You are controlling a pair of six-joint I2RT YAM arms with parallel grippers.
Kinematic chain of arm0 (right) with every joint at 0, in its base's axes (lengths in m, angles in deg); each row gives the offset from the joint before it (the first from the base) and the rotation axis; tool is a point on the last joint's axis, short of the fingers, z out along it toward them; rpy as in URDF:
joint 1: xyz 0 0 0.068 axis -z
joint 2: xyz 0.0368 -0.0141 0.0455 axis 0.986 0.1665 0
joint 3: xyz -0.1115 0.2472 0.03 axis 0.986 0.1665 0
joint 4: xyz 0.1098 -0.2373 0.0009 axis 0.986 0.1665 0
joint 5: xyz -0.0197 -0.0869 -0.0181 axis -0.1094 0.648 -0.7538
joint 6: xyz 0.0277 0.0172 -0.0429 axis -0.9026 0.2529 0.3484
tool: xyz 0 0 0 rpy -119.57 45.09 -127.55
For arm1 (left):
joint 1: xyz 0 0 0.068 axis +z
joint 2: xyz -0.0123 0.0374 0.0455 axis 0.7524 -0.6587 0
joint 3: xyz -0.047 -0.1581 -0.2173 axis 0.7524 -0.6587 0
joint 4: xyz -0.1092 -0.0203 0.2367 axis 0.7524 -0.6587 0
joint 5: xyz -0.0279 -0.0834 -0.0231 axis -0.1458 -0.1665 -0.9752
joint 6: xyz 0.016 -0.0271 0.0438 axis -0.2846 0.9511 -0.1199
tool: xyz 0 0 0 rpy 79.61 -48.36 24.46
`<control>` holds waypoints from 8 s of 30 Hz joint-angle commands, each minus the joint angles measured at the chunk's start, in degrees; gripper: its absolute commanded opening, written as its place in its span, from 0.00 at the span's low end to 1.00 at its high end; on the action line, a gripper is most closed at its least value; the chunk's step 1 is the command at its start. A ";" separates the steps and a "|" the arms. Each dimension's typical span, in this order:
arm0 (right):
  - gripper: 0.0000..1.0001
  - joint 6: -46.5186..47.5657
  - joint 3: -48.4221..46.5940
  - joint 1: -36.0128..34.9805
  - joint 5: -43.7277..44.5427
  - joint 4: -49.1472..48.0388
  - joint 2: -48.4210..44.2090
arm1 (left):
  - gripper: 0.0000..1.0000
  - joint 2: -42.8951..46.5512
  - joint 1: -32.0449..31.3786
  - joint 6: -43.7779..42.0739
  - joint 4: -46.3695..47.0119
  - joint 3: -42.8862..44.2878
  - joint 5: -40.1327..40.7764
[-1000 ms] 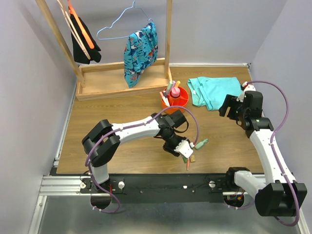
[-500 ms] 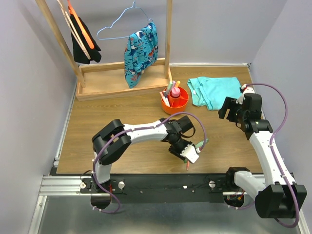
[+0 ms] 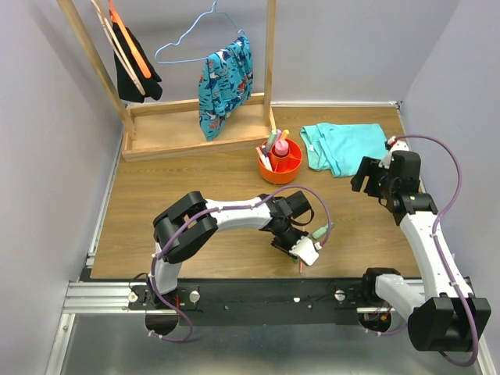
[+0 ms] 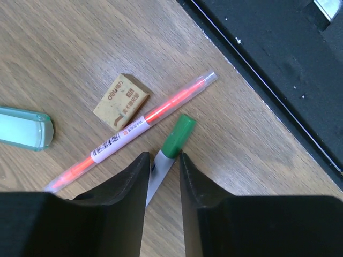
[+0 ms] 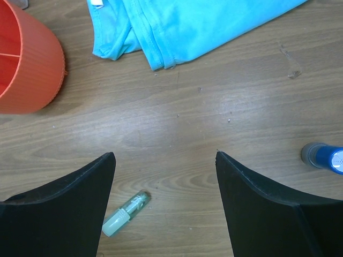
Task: Sort the stationery into containers
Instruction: Pick up the pen from the center of the board, then place the pen in the storage box, then pick up the pen from the center of the board, then place the pen in the storage box.
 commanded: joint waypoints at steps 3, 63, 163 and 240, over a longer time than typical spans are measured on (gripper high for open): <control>0.83 0.73 1.15 0.46 -0.05 0.42 -0.94 | 0.31 -2.57 -0.58 0.61 -1.25 -1.30 1.32; 0.79 14.43 -13.53 3.97 2.15 2.09 17.51 | 0.10 -10.66 39.23 95.18 101.66 1.52 -20.39; 0.57 -7.89 -5.09 -39.44 -0.13 4.99 33.15 | 0.57 54.55 52.59 55.46 20.98 -32.41 1.23; 0.01 22.61 -32.25 -38.92 5.32 -37.90 47.04 | 0.59 38.82 54.35 55.11 20.98 -18.70 -2.02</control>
